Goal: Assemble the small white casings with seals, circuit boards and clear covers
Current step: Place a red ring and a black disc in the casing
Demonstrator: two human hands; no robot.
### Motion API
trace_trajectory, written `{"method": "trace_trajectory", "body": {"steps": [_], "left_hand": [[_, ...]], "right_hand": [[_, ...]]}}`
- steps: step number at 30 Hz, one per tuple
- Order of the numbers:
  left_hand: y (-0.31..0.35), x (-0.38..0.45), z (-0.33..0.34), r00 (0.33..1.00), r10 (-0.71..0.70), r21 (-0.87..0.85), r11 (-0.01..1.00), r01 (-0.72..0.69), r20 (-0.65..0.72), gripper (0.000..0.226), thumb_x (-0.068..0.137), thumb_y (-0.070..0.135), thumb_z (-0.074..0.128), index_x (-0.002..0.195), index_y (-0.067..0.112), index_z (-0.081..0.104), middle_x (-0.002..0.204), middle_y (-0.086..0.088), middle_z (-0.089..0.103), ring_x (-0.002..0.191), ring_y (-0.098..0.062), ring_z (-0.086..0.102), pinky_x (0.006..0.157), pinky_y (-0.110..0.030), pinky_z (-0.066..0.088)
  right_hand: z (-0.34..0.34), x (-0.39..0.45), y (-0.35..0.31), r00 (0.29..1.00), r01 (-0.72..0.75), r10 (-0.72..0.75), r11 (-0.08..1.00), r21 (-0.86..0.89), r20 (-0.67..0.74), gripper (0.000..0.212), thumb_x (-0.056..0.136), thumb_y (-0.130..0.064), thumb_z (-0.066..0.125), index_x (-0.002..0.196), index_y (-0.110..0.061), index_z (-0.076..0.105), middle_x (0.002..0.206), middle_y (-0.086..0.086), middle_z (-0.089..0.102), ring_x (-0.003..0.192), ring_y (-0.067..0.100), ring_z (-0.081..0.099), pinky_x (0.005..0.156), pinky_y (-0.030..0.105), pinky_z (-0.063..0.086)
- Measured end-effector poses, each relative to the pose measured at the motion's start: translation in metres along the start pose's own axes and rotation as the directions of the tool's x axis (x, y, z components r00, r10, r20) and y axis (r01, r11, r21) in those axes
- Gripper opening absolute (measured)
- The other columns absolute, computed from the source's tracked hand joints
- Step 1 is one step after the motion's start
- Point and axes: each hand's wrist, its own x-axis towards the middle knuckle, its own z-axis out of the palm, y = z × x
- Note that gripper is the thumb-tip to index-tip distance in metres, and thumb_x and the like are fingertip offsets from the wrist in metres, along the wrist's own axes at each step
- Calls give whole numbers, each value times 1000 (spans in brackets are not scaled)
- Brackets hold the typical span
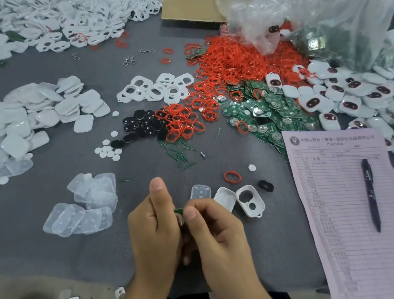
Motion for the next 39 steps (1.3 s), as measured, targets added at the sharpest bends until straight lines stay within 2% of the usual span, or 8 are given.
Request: {"method": "trace_trajectory", "body": {"steps": [4, 12, 14, 22, 27, 33, 36, 39], "left_hand": [[-3, -2, -3, 998, -32, -61, 998, 29, -56, 75, 98, 78, 29, 67, 10, 35, 53, -14, 41, 42, -12, 37, 41, -34, 31], [-9, 1, -5, 996, -68, -85, 994, 63, -55, 62, 103, 66, 29, 57, 26, 39, 49, 2, 39, 40, -14, 36, 42, -22, 29], [-9, 0, -5, 996, -76, -120, 990, 70, -50, 63, 103, 66, 29, 57, 24, 36, 49, 3, 37, 39, -19, 34, 45, -22, 29], [-8, 0, -5, 996, -62, -145, 988, 52, -69, 63, 103, 68, 30, 56, 28, 43, 48, 3, 39, 43, -18, 35, 49, -32, 29], [-5, -1, -3, 996, -17, -103, 995, 8, -84, 72, 100, 76, 29, 67, 12, 37, 55, -15, 40, 48, -32, 37, 44, -46, 30], [-6, -1, -3, 995, -57, -126, 991, 46, -83, 69, 100, 75, 30, 62, 18, 41, 53, -9, 43, 46, -19, 39, 45, -38, 34], [-7, 3, -2, 993, -79, -149, 987, 65, -89, 64, 103, 67, 31, 60, 20, 38, 52, 3, 39, 49, -18, 37, 50, -38, 32], [-8, 6, -2, 989, -124, -198, 975, 105, -86, 65, 102, 67, 32, 63, 16, 35, 52, 4, 36, 49, -18, 33, 52, -35, 29]], "right_hand": [[9, -1, 1, 1000, -20, 20, 1000, 11, 12, 21, 96, -25, 60, 88, -6, 63, 65, 8, 57, 54, 18, 47, 48, 27, 44], [9, 0, -3, 989, -131, 120, 982, 136, 83, 15, 94, -24, 62, 84, -14, 67, 72, 11, 58, 59, 17, 48, 53, 26, 45], [9, 0, -2, 987, -143, 131, 980, 142, 89, 15, 94, -24, 62, 84, -15, 68, 72, 9, 58, 58, 15, 48, 54, 24, 45], [8, -2, -4, 974, -207, 181, 956, 210, 136, 15, 93, -24, 62, 82, -21, 71, 73, 4, 59, 58, 12, 48, 57, 23, 44], [10, -5, -7, 962, -270, 252, 934, 233, 104, 15, 96, -23, 68, 82, -18, 69, 71, 4, 57, 58, 10, 47, 55, 21, 42], [11, -5, -10, 948, -318, 309, 913, 254, 77, 27, 102, -17, 58, 77, -19, 70, 74, 6, 55, 61, 10, 49, 55, 22, 43], [12, -5, -12, 959, -284, 278, 942, 177, 55, 23, 100, -25, 62, 82, -16, 74, 74, 8, 58, 62, 11, 52, 55, 22, 48], [9, -3, -16, 968, -245, 237, 962, 122, 80, 18, 90, -29, 70, 86, -14, 78, 77, 11, 66, 68, 16, 60, 56, 23, 54]]}}
